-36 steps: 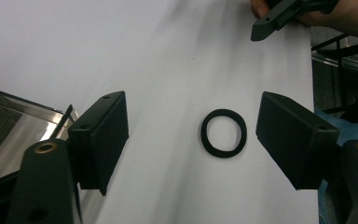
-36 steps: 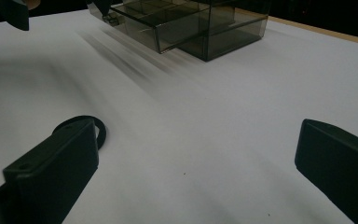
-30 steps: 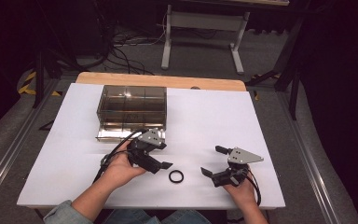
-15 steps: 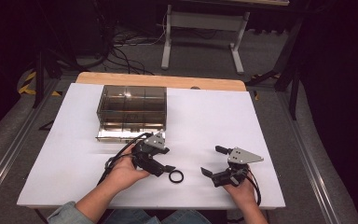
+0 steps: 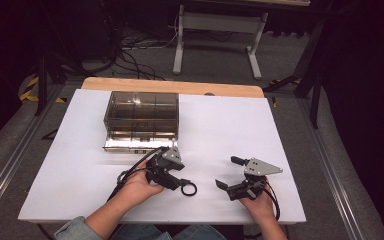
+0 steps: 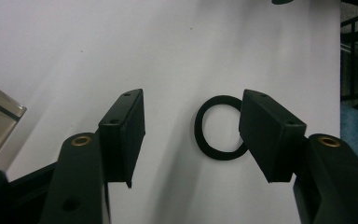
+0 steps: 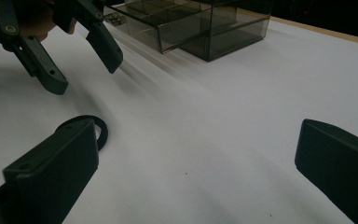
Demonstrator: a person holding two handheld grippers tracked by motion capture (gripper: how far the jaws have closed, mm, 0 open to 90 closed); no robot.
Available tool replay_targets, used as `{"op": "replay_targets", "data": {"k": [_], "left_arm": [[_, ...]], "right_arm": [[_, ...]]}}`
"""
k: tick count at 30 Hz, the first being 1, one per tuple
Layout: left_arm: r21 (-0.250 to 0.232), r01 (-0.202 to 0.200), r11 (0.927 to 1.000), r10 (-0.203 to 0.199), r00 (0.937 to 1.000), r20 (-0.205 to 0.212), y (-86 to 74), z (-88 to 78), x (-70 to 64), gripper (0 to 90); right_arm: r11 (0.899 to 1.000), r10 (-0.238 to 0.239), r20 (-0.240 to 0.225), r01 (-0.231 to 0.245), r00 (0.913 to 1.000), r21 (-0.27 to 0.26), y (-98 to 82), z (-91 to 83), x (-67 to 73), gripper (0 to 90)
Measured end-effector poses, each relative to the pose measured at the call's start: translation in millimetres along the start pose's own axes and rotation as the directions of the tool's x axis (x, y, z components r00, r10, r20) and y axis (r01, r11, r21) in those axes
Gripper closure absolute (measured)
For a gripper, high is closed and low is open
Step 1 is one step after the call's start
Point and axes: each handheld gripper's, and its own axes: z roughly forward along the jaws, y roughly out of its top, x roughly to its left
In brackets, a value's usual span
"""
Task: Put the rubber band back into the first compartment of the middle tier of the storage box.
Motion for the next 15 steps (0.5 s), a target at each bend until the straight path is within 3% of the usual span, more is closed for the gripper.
{"op": "replay_targets", "data": {"k": [15], "left_arm": [[0.067,-0.022,0.9975,0.024,0.9992,-0.033,0.1,17.2,-9.3,59.7]], "right_arm": [[1.000,-0.001,-0.003,0.001,1.0000,0.000,0.0,0.0,0.1,0.0]]}}
